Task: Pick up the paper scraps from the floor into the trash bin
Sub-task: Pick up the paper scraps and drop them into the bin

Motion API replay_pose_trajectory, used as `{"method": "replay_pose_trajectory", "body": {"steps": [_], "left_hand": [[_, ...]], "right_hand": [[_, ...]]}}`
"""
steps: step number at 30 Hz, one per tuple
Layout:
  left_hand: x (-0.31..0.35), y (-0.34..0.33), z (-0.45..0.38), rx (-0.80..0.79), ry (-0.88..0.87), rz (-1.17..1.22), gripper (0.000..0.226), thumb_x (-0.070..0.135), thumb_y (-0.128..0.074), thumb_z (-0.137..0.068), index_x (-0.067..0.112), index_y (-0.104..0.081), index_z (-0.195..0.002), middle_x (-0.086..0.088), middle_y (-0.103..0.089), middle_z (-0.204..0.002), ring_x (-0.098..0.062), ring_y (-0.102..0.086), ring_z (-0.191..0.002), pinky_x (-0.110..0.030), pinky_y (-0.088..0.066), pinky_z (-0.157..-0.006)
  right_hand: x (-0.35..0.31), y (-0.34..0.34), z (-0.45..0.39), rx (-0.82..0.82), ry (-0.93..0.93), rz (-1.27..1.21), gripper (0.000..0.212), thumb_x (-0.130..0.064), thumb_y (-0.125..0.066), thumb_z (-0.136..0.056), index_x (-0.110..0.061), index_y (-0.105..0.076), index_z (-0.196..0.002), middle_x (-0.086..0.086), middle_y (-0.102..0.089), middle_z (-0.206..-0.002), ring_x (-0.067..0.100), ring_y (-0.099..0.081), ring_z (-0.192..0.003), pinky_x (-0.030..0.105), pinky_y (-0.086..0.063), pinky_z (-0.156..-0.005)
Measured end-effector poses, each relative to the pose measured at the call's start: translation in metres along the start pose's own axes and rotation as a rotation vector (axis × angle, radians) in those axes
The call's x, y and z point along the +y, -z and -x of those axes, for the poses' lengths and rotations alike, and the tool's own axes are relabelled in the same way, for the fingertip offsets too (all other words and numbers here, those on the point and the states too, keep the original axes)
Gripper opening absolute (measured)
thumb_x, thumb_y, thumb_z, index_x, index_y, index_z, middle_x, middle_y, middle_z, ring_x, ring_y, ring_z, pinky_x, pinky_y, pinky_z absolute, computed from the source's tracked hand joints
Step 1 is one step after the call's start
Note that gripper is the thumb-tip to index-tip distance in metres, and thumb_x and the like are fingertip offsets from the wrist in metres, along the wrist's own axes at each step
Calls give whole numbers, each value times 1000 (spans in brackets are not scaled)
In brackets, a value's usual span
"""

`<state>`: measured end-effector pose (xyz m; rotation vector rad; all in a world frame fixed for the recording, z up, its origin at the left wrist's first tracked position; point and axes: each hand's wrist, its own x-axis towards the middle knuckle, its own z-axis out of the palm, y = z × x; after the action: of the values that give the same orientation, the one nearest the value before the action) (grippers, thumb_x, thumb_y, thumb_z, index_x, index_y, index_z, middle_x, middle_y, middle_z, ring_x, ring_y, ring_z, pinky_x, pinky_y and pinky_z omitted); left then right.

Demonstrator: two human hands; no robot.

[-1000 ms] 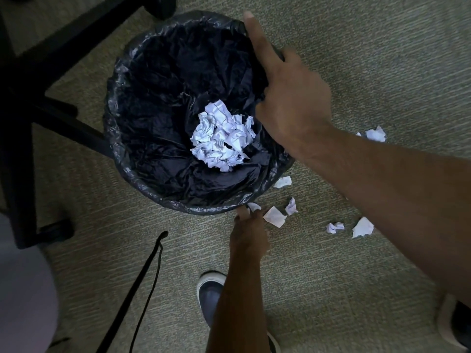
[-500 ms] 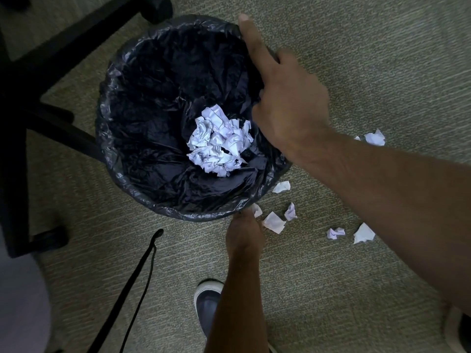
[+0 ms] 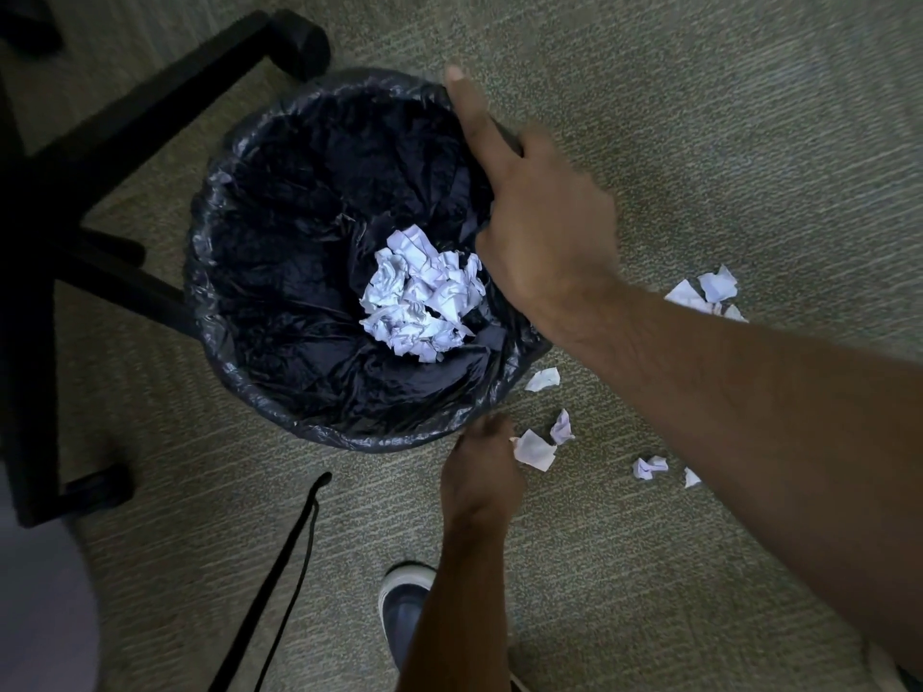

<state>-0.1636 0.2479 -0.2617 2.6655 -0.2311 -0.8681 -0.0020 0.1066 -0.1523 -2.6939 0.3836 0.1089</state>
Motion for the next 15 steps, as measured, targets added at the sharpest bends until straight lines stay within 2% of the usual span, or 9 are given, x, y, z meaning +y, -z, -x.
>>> {"method": "replay_pose_trajectory", "body": {"steps": [4,8,12,15], "left_hand": [[10,30,14,110,-163,-13,23,13,-62,-80,15,-59,-102,-6,-57,-115,-25,-65,-84,-38,-56,-57],[25,65,30,152,-395,-88,27,22,-45,-80,13,-54,-104,-8,-56,-115,-23,-60,-94,-35,-56,-53],[46,90,50,135,-706,-111,18,14,-55,-78,11,-54,-95,-11,-59,-107,-23,-58,-90,-35,-56,-51],[60,107,57,209,-801,-61,19,10,-61,-74,11,-52,-91,-11,-59,-103,-21,-56,-85,-31,-53,-48]], "right_hand": [[-2,5,1,-29,7,-8,89,-16,-59,-95,-41,-1,-158,11,-54,-114,12,-45,-54,29,-42,-49],[-4,9,2,-58,-4,9,94,-14,-60,-95,-44,4,-157,14,-54,-121,8,-38,-51,28,-36,-47],[-5,11,2,-78,-12,15,98,-8,-59,-94,-45,7,-156,16,-52,-128,10,-43,-51,28,-38,-46],[-3,12,4,-75,2,6,100,-7,-59,-93,-45,9,-155,16,-51,-130,11,-45,-52,29,-41,-46]]}}
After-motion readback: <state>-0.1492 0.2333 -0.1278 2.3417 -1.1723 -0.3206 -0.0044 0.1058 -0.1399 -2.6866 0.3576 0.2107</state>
